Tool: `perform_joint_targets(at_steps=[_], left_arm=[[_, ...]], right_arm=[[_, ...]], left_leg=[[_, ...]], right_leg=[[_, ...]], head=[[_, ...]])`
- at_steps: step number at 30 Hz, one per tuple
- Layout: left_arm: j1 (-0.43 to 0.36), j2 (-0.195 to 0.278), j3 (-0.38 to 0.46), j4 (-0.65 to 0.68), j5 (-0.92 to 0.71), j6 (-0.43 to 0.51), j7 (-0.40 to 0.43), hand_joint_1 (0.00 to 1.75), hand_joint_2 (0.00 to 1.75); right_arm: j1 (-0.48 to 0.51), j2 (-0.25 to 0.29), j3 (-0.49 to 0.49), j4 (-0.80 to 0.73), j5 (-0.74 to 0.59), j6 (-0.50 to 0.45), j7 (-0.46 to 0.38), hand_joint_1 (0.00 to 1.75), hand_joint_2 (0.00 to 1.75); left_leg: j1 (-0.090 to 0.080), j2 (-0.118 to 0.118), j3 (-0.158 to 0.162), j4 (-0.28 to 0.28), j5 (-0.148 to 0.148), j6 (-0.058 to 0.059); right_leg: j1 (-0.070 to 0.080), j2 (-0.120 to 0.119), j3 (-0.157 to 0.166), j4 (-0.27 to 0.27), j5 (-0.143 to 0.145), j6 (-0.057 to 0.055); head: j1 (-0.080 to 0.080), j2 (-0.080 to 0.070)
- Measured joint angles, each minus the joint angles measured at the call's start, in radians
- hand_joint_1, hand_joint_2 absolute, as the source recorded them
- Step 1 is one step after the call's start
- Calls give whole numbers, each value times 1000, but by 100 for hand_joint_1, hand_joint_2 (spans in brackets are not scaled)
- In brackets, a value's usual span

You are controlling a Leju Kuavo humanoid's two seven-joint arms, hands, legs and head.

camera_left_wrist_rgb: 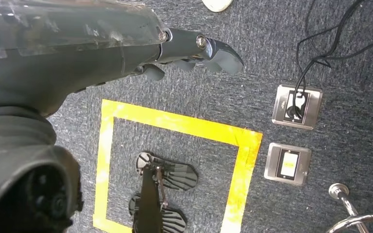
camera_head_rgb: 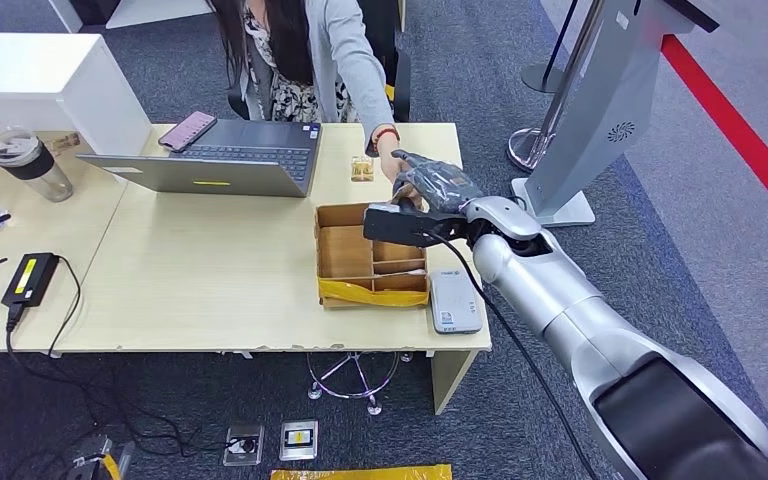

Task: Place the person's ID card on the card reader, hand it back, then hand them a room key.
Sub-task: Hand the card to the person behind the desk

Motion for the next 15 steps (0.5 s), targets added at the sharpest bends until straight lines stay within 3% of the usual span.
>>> perform_joint_targets(at_steps=[1, 4, 5, 12, 15], left_arm=[[0, 0, -1, 0, 0, 1, 0, 0, 0], [0, 0, -7, 0, 0, 2, 0, 0, 0], [0, 0, -8, 0, 1, 2, 0, 0, 0], [1, 0, -8, 0, 13, 5, 0, 0, 0], [2, 0, -8, 1, 19, 6, 0, 0, 0]], right_arm=[[0, 0, 0, 2, 1, 0, 0, 132, 175], [-1, 1, 0, 8, 2, 0, 0, 1, 44], [-1, 2, 0, 10, 4, -2, 0, 0, 0], [-1, 12, 0, 21, 32, -50, 7, 0, 0], [-2, 14, 0, 21, 41, -70, 13, 0, 131]], left_leg=[[0, 0, 0, 0, 0, 0], [0, 0, 0, 0, 0, 0], [0, 0, 0, 0, 0, 0], [0, 0, 0, 0, 0, 0], [0, 0, 0, 0, 0, 0]], right_leg=[[0, 0, 0, 0, 0, 0], [0, 0, 0, 0, 0, 0], [0, 0, 0, 0, 0, 0], [0, 0, 0, 0, 0, 0], [0, 0, 0, 0, 0, 0]], head=[[0, 0], [0, 0], [0, 0], [0, 0], [0, 0]])
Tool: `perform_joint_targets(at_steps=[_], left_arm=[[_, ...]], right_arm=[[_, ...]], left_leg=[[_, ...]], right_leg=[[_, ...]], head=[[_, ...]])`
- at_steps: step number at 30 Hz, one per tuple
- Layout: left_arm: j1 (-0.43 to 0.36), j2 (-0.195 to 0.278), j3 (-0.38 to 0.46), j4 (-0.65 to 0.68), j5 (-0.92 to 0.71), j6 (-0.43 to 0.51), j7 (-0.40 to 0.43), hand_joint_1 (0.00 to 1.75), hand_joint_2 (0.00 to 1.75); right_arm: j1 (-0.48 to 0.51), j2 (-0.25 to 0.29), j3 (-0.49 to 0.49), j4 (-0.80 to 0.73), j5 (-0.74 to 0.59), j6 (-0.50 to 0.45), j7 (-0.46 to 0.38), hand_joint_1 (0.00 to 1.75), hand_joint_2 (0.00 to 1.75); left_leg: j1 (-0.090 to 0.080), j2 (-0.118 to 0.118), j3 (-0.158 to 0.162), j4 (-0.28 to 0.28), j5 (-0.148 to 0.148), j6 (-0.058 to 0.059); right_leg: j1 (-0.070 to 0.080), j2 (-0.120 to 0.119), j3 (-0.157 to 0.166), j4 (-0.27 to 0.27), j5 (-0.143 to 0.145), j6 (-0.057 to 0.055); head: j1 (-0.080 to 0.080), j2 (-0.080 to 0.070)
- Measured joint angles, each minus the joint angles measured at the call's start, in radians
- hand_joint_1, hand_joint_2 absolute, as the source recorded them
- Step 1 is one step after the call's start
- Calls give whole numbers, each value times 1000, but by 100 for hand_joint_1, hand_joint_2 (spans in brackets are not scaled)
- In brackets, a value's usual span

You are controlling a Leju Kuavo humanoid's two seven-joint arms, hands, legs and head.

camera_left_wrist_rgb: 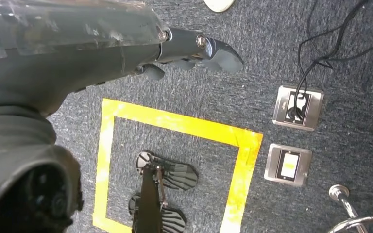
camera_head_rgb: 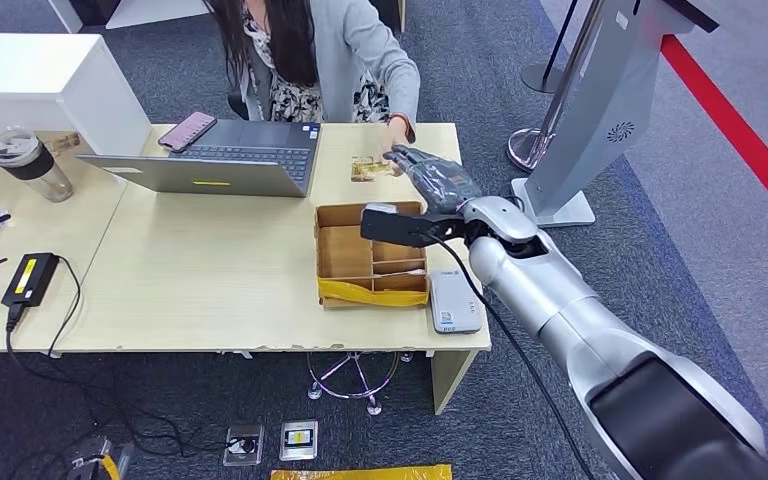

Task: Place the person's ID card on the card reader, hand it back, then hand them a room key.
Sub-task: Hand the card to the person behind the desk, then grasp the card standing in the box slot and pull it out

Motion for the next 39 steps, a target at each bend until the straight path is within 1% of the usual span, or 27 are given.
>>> perform_joint_targets(at_steps=[1, 6, 10, 15, 19, 24, 27, 29, 31, 34, 39], left_arm=[[1, 0, 0, 0, 2, 1, 0, 0, 0], [11, 2, 0, 0, 23, 5, -2, 0, 0], [26, 6, 0, 1, 39, 5, -5, 0, 0], [52, 15, 0, 2, 66, 8, -13, 0, 0], [70, 21, 0, 4, 77, 14, -19, 0, 0], [75, 25, 0, 4, 91, 25, -21, 0, 0], [76, 27, 0, 4, 101, 30, -22, 0, 0], [76, 29, 0, 4, 106, 35, -22, 0, 0], [76, 30, 0, 4, 108, 42, -22, 0, 0], [75, 30, 0, 4, 111, 51, -22, 0, 0], [74, 29, 0, 4, 112, 61, -22, 0, 0]], right_arm=[[0, 0, 0, 0, 2, -6, 4, 0, 175], [2, -12, -11, -18, 8, -16, 43, 0, 175], [33, -47, -30, -97, 15, 4, 104, 0, 175], [149, -126, -68, -319, 14, 102, 225, 0, 175], [231, -195, -102, -512, -16, 167, 268, 0, 175], [295, -264, -131, -711, -27, 198, 302, 0, 175], [345, -306, -135, -836, -23, 210, 350, 0, 175], [384, -327, -134, -915, 9, 206, 386, 0, 175], [414, -339, -129, -979, 72, 200, 419, 0, 175], [434, -344, -118, -1030, 171, 186, 454, 0, 175], [444, -335, -95, -1047, 222, 152, 467, 0, 175]], left_leg=[[0, 0, 0, 0, 0, 0], [0, 0, 0, 0, 0, 0], [0, 0, 0, 0, 0, 0], [0, 0, 0, 0, 0, 0], [0, 0, 0, 0, 0, 0], [0, 0, 1, 0, 0, 0], [0, 0, 1, 0, 0, -1], [0, 0, 1, 0, 0, -1], [0, 1, 0, 0, 0, -1], [0, 2, 0, 0, 0, -1], [0, 2, 0, 0, 0, -1]], right_leg=[[0, 0, 0, 0, 0, 0], [0, 0, 0, 0, 0, 0], [0, 0, 0, 0, 0, 0], [0, 0, 0, 0, 0, 0], [0, 0, -1, 0, 0, 0], [0, 0, -1, 0, 0, 0], [0, 0, -1, 0, 0, 0], [0, 0, -1, 0, 0, 0], [0, 0, -1, 0, 0, 0], [0, 1, -1, 0, 0, 0], [0, 1, -1, 0, 0, 0]], head=[[0, 0], [0, 0], [0, 0], [0, 0], [0, 0], [0, 0], [0, 0], [0, 0], [0, 0], [0, 0], [0, 0]])
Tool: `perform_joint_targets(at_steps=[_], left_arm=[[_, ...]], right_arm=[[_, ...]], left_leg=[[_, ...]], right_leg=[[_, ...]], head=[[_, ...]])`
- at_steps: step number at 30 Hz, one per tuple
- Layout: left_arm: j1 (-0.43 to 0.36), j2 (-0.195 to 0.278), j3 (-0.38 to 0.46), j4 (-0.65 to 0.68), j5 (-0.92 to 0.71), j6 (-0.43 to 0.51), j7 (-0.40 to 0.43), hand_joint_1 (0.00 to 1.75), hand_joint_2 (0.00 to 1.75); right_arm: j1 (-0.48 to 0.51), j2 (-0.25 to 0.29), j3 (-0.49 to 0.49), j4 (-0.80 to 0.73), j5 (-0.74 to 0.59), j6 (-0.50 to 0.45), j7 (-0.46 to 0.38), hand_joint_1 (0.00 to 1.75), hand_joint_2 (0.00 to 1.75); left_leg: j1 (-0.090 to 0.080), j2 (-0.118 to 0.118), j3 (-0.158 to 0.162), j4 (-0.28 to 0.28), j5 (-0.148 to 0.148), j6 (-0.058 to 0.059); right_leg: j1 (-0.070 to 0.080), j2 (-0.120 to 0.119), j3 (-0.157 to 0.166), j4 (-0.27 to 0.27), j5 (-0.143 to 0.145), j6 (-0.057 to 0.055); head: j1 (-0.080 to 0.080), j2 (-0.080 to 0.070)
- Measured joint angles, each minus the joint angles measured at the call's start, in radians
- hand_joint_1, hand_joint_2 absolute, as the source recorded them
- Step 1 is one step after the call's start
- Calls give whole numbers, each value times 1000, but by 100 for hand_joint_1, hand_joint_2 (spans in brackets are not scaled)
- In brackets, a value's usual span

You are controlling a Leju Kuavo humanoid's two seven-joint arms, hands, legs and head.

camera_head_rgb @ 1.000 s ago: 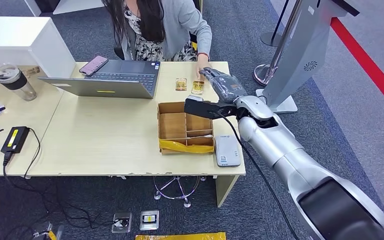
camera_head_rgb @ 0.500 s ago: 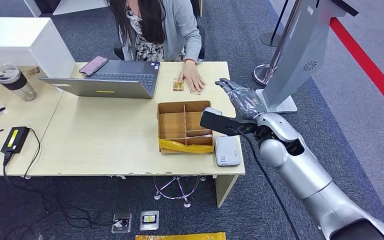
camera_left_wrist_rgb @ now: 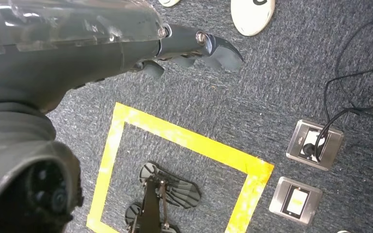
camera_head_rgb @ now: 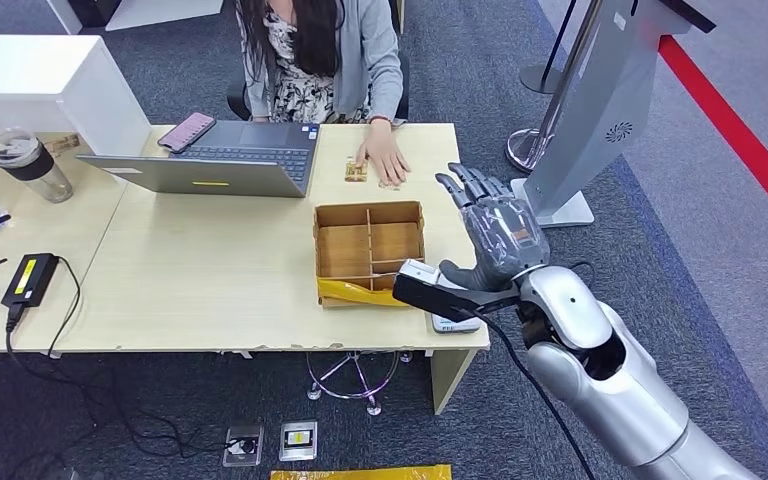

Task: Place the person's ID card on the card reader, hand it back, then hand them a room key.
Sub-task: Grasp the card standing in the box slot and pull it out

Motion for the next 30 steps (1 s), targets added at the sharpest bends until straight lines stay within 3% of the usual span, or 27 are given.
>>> perform_joint_targets(at_steps=[7, 19, 30], left_arm=[[-4, -5, 0, 0, -3, -1, 0, 0, 0], [-6, -6, 0, 0, -3, -11, 2, 0, 0], [-6, -6, 0, 0, 3, -10, 9, 0, 0]], right_arm=[[-6, 64, 23, 65, 26, -56, 9, 0, 175], [-72, 194, 55, 287, 37, -67, -14, 0, 175], [-84, 229, 70, 374, 39, -53, -18, 0, 175]], left_leg=[[0, 0, -1, 0, 0, 0], [0, 0, -1, 0, 0, 0], [0, 0, -1, 0, 0, 0]], right_leg=[[0, 0, 0, 0, 0, 0], [0, -1, -1, 0, 0, 0], [0, 0, -1, 0, 0, 0]], head=[[0, 0], [0, 0], [0, 0]])
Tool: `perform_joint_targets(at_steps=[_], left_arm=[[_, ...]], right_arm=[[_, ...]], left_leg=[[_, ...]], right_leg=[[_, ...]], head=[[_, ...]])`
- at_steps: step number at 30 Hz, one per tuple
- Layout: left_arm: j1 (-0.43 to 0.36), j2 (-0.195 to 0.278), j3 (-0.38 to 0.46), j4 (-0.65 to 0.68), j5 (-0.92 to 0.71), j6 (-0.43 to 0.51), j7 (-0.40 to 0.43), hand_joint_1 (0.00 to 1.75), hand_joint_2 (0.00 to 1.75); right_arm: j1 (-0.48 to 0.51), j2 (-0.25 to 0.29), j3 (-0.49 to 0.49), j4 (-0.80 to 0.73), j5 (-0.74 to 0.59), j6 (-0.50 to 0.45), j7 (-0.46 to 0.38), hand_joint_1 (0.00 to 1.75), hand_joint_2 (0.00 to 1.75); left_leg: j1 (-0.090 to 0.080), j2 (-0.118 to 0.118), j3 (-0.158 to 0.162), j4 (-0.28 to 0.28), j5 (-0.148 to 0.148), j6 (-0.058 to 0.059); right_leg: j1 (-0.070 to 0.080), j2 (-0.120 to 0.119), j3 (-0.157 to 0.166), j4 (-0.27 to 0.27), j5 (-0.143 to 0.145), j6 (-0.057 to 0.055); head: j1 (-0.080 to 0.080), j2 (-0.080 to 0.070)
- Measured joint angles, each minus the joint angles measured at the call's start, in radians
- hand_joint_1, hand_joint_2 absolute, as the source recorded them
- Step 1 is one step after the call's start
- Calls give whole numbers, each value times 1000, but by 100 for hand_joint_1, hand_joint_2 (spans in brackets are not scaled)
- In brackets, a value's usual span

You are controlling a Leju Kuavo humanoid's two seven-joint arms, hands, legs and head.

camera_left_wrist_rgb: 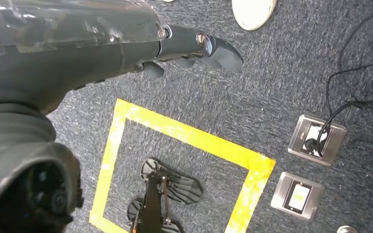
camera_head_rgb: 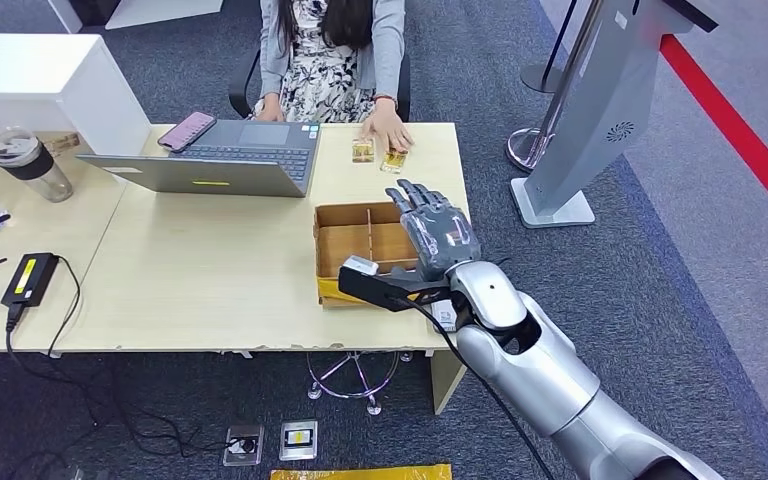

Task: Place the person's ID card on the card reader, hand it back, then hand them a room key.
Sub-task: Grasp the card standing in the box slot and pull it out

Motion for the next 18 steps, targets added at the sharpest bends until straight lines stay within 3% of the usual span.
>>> perform_joint_targets(at_steps=[18], left_arm=[[0, 0, 0, 0, 4, -4, 0, 0, 0]], right_arm=[[46, 4, 10, 23, 0, 38, 12, 0, 175]], left_leg=[[0, 0, 0, 0, 0, 0]], right_leg=[[0, 0, 0, 0, 0, 0]], head=[[0, 0]])
